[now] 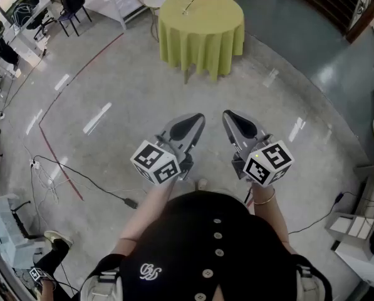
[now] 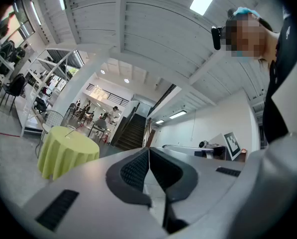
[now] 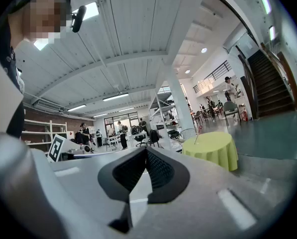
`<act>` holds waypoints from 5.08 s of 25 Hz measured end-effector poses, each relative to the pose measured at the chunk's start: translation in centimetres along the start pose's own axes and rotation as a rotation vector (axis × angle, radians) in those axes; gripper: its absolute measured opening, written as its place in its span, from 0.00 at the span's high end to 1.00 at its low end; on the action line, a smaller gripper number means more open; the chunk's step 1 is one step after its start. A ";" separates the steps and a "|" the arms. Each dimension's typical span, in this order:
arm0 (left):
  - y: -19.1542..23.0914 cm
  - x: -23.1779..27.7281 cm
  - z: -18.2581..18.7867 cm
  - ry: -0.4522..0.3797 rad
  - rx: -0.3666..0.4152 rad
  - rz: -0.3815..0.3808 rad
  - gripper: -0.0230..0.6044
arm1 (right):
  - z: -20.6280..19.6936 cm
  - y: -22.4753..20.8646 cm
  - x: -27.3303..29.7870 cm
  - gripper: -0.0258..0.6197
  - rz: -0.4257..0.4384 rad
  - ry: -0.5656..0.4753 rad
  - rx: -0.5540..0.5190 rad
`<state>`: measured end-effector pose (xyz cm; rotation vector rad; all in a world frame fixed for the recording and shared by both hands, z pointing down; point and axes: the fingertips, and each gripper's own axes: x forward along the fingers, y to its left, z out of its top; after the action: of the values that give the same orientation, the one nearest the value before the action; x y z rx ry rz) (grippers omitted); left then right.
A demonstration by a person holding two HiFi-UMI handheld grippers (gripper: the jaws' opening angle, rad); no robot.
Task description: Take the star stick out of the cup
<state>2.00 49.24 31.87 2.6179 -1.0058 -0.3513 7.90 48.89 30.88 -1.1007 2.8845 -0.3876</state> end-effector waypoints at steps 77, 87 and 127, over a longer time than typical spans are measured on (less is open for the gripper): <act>26.4 19.4 5.5 0.077 -0.017 0.006 0.94 | 3.8 -20.1 26.4 0.96 -0.067 0.015 0.011; 31.0 21.2 6.2 0.129 -0.018 -0.029 0.94 | 4.3 -22.5 31.0 0.96 -0.097 -0.001 0.033; 47.4 41.2 11.5 0.096 0.017 0.111 0.94 | 11.3 -44.1 45.4 0.96 -0.010 -0.015 0.080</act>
<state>-0.73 -14.52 34.30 2.5537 -1.1202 -0.1890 3.96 -15.26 33.30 -1.1009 2.8245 -0.4890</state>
